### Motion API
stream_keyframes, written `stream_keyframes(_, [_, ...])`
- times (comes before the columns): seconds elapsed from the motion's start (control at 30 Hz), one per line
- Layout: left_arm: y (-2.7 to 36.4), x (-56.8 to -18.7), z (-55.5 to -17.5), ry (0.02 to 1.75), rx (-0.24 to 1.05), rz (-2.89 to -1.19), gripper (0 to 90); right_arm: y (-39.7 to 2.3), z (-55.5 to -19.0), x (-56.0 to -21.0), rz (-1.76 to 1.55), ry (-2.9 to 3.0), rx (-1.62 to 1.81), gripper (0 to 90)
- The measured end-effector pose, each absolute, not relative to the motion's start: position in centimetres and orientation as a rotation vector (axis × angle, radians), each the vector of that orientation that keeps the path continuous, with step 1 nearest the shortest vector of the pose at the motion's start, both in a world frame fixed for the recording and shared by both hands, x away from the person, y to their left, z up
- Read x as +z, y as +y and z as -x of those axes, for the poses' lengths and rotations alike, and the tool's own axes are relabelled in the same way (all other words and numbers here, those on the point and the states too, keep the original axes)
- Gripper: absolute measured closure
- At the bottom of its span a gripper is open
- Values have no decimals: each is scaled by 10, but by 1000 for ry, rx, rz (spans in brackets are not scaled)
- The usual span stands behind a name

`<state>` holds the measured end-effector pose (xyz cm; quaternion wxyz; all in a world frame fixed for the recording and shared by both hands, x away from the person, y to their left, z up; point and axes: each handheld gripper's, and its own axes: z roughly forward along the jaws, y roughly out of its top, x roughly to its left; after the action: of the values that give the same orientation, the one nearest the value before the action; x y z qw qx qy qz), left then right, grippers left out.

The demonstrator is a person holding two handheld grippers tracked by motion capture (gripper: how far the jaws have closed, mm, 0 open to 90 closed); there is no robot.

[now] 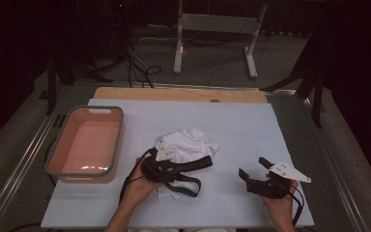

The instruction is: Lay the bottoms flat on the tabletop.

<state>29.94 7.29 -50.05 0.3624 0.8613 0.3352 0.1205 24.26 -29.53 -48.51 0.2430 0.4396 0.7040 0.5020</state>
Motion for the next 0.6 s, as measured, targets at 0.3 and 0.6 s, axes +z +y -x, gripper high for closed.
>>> stream_keyframes(0.3, [78,-509,-298,888,375,-2277,392,-295,-243,-485,-1201,1925,1373,82])
stream_keyframes(0.6, [87,-503,-311,1000,374,-2212,658,-294,-242,-485,-1198,1928,1366,82])
